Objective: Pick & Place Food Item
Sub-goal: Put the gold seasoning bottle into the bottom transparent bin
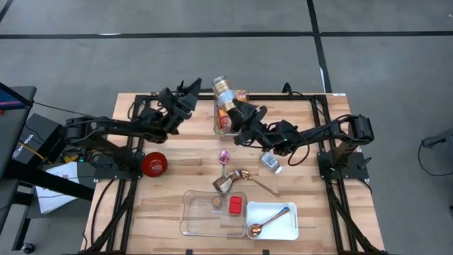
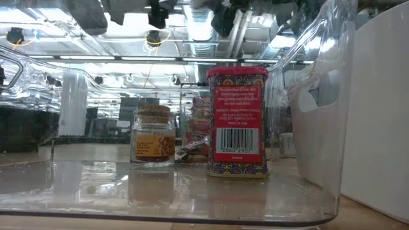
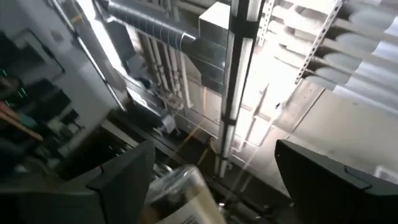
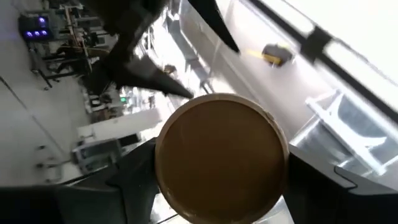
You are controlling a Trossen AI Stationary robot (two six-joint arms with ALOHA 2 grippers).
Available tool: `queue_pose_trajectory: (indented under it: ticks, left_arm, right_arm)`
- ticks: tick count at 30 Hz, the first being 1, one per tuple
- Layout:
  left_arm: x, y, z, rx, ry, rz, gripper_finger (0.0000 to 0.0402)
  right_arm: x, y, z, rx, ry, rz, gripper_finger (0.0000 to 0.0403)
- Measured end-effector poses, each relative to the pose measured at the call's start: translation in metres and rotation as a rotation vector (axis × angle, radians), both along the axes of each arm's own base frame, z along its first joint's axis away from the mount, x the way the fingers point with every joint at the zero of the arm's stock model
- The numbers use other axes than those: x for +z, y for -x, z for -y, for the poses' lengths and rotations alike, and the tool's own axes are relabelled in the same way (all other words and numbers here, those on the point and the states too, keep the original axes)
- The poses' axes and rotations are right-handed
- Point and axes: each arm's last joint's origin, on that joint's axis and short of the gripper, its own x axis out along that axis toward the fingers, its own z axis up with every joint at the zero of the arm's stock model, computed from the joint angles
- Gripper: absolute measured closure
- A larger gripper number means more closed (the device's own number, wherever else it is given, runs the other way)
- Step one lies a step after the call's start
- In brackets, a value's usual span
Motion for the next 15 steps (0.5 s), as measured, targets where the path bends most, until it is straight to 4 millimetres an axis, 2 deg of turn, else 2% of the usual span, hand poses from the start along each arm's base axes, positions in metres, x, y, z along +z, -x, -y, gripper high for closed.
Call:
queue_pose_trajectory:
  ticks: [8, 15]
  left_arm:
    - [0.012, 0.038, 0.004, 0.120, -0.070, -0.165, 0.0087]
    - [0.004, 0.070, 0.011, 0.205, -0.110, -0.324, 0.0089]
  right_arm:
    - [0.010, 0.014, 0.001, 0.106, -0.283, 0.026, 0.0133]
    - [0.020, 0.034, 0.000, 0.243, -0.624, -0.012, 0.0134]
